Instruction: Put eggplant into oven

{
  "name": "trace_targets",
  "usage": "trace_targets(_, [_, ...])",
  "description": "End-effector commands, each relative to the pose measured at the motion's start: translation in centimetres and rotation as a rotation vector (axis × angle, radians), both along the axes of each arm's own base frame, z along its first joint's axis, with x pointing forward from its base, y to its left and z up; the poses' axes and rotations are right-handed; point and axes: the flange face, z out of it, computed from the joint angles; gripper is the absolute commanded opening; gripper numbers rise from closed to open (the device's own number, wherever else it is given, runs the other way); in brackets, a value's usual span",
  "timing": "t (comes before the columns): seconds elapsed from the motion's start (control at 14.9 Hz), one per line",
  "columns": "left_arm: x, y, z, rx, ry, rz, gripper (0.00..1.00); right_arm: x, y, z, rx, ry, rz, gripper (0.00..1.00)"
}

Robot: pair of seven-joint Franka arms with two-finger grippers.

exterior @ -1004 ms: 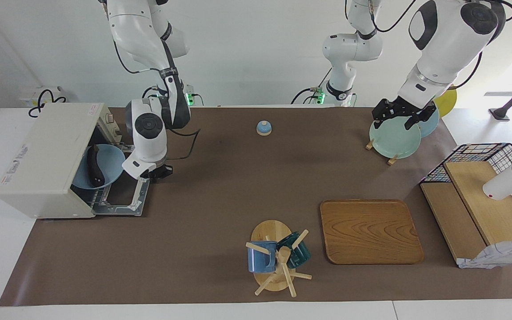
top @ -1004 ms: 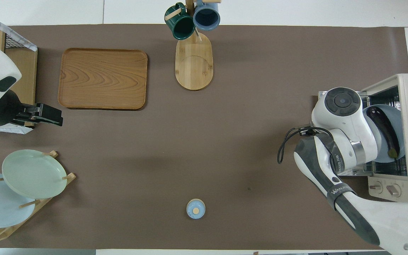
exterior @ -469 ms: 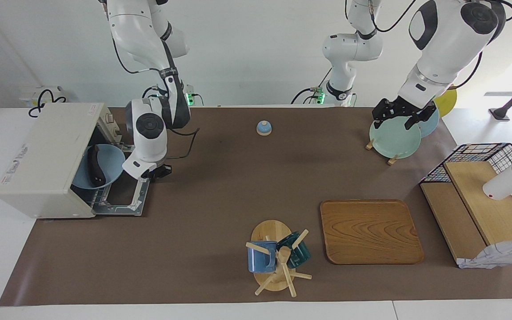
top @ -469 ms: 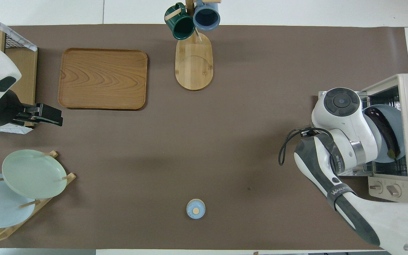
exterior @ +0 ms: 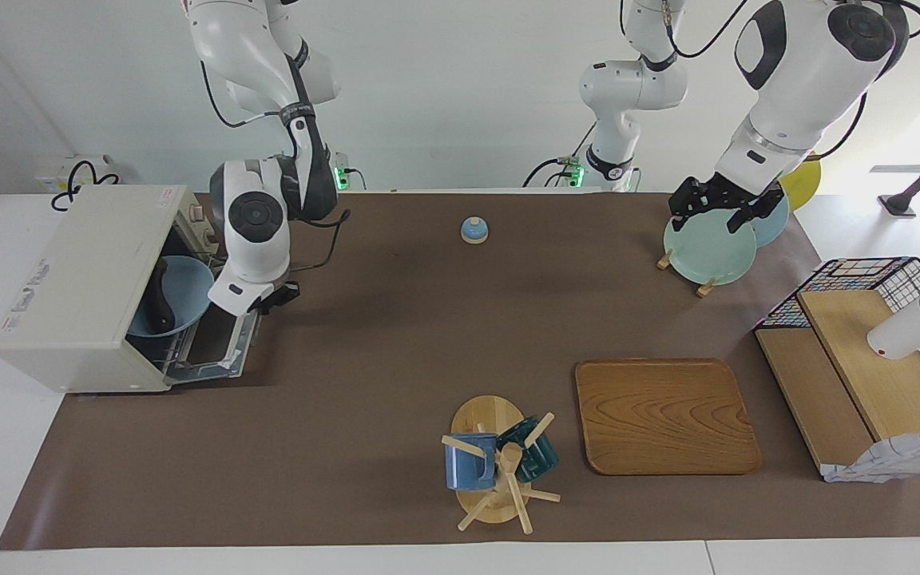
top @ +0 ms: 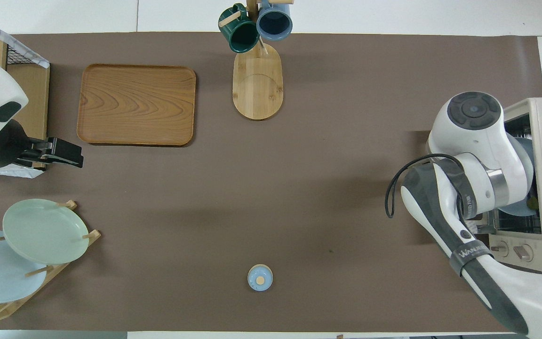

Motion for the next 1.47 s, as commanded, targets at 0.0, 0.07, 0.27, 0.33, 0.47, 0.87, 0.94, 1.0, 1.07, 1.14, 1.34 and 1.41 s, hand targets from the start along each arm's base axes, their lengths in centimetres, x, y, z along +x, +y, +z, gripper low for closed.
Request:
trace_targets(0.0, [-0.6,0.6,0.4,0.016,-0.006,-0.003,1.00,0.6,-6.6,3.1,-0.032,-0.018,-0.008,0.00])
trace_targets(0.07, [-0.6,0.6,0.4,0.016,-0.006,-0.003,1.00,0.4,-7.7,4.2,-0.027,-0.024,-0.021,0.00])
trace_targets(0.27, [-0.5,0.6,0.3,0.016,-0.005,-0.003,1.00,-0.5,-10.5,6.1,-0.015,-0.008,-0.034,0.00])
trace_targets(0.33, [-0.6,0.6,0.4,0.016,-0.006,-0.003,1.00,-0.7,-11.2,6.7,-0.014,-0.006,-0.037,0.00])
trace_targets(0.47, [-0.6,0.6,0.4,0.016,-0.006,-0.003,1.00,-1.2,-11.7,7.9,-0.014,-0.004,-0.041,0.00])
trace_targets(0.87, [-0.5,0.6,0.3,0.016,-0.005,-0.003,1.00,-1.4,-10.4,17.3,0.083,-0.005,-0.106,0.02])
trace_targets(0.94, [-0.6,0.6,0.4,0.016,-0.006,-0.002,1.00,-1.2,-10.1,18.3,0.101,-0.020,-0.106,0.08])
trace_targets(1.0, [-0.5,0.6,0.3,0.016,-0.005,-0.003,1.00,-1.2,-9.8,19.1,0.148,-0.041,-0.119,0.14])
trace_targets(1.07, [-0.6,0.6,0.4,0.016,-0.006,-0.003,1.00,-1.2,-9.8,19.4,0.198,-0.051,-0.138,0.19])
trace_targets(1.14, [-0.5,0.6,0.3,0.016,-0.005,-0.002,1.00,-0.9,-9.6,20.3,0.235,-0.073,-0.148,0.23])
trace_targets(1.34, [-0.6,0.6,0.4,0.016,-0.006,-0.003,1.00,-0.5,-10.0,20.7,0.243,-0.093,-0.181,1.00])
trace_targets(1.41, [-0.5,0.6,0.3,0.016,-0.005,-0.002,1.00,-0.5,-10.5,20.7,0.242,-0.098,-0.191,1.00])
